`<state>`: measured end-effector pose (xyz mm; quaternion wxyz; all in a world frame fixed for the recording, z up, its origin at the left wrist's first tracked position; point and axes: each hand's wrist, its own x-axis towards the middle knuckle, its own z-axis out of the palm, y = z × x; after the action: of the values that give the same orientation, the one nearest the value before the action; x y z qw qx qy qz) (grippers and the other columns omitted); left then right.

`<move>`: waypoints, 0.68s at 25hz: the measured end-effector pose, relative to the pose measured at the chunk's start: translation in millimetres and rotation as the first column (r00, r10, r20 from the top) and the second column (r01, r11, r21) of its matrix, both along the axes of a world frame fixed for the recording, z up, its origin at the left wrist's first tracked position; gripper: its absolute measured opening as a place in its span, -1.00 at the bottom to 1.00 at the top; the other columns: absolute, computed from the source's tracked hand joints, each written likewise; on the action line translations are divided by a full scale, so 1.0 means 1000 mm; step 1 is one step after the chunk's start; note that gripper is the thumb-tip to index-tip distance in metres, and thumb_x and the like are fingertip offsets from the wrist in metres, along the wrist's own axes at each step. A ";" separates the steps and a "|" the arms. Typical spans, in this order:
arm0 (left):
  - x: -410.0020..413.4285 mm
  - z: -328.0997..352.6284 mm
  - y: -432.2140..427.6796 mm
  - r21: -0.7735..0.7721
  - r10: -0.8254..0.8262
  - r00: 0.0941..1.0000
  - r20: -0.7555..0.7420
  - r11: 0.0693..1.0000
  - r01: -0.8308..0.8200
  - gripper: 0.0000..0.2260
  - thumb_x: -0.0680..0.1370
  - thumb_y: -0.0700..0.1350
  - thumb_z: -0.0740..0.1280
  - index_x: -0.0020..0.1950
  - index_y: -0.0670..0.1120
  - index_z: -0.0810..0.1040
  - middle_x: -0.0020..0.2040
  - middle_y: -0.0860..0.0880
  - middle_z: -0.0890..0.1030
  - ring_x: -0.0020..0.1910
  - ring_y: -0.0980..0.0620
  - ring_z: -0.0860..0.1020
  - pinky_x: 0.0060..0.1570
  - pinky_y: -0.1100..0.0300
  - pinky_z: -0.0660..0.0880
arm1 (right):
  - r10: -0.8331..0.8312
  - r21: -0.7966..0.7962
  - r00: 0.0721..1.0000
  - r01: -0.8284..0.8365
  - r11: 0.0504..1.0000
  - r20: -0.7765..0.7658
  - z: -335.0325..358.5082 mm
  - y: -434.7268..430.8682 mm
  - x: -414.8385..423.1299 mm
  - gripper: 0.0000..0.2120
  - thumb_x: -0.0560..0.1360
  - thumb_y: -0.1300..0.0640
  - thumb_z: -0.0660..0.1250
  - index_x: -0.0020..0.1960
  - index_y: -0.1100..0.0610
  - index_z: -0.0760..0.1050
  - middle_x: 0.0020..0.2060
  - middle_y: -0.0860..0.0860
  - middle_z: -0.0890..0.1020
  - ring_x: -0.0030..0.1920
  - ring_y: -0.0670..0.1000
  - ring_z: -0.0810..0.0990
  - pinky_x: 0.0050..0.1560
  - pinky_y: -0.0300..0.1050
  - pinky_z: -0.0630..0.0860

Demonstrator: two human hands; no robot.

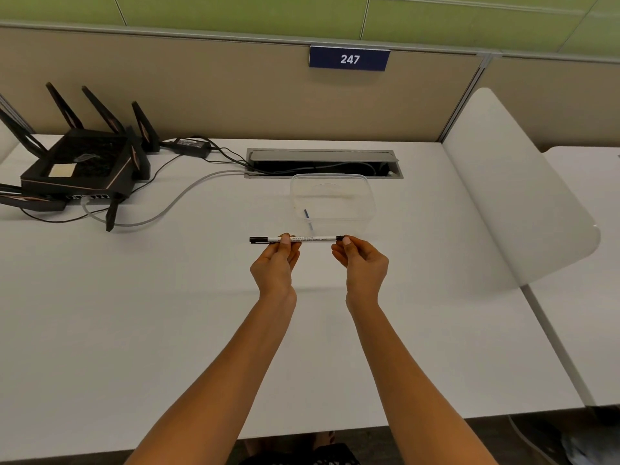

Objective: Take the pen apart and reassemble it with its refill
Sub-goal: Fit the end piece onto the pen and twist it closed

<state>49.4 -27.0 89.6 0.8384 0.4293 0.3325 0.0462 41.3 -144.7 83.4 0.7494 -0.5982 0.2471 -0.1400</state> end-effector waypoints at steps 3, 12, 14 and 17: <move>-0.002 0.000 -0.004 0.019 0.041 0.999 -0.019 0.999 -0.041 -0.85 0.53 -0.18 0.38 0.05 -0.21 0.63 -0.15 -0.06 0.68 -0.08 0.01 0.68 -0.03 0.21 0.59 | -0.027 -0.020 1.000 0.027 0.999 0.011 0.002 0.005 0.003 -0.84 0.53 0.26 0.38 -0.17 0.06 0.66 -0.33 -0.05 0.73 -0.24 0.00 0.74 0.02 0.00 0.66; 0.007 0.003 -0.001 0.059 0.044 0.999 0.004 0.997 -0.044 -0.93 0.53 -0.20 0.38 -0.05 -0.16 0.65 -0.17 -0.06 0.69 -0.11 0.01 0.68 0.01 0.17 0.60 | 0.059 0.000 0.998 -0.059 0.998 -0.009 0.002 0.006 0.008 -0.88 0.52 0.27 0.39 -0.14 0.11 0.65 -0.29 0.04 0.73 -0.22 0.04 0.74 -0.10 -0.12 0.68; 0.009 0.003 0.000 0.085 0.021 1.000 0.009 0.996 -0.022 -0.93 0.53 -0.20 0.38 -0.06 -0.16 0.65 -0.17 -0.07 0.69 -0.12 0.01 0.68 0.02 0.16 0.60 | 0.079 0.036 0.997 -0.078 0.996 -0.022 0.001 -0.001 0.009 -0.90 0.51 0.27 0.40 -0.14 0.14 0.66 -0.27 0.09 0.73 -0.20 0.08 0.74 -0.13 -0.15 0.67; 0.011 0.002 -0.001 0.113 -0.050 0.999 0.012 0.992 0.048 -0.93 0.53 -0.19 0.38 -0.07 -0.15 0.65 -0.15 -0.06 0.69 -0.12 0.01 0.68 0.03 0.15 0.60 | 0.100 0.025 0.995 -0.099 0.995 -0.030 -0.002 -0.011 0.009 -0.93 0.48 0.25 0.43 -0.14 0.12 0.67 -0.26 0.10 0.73 -0.18 0.10 0.74 -0.13 -0.13 0.68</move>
<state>60.3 -28.1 91.8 0.8162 0.4837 0.3124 0.0474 50.2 -155.9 81.7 0.7584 -0.6030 0.2305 -0.0902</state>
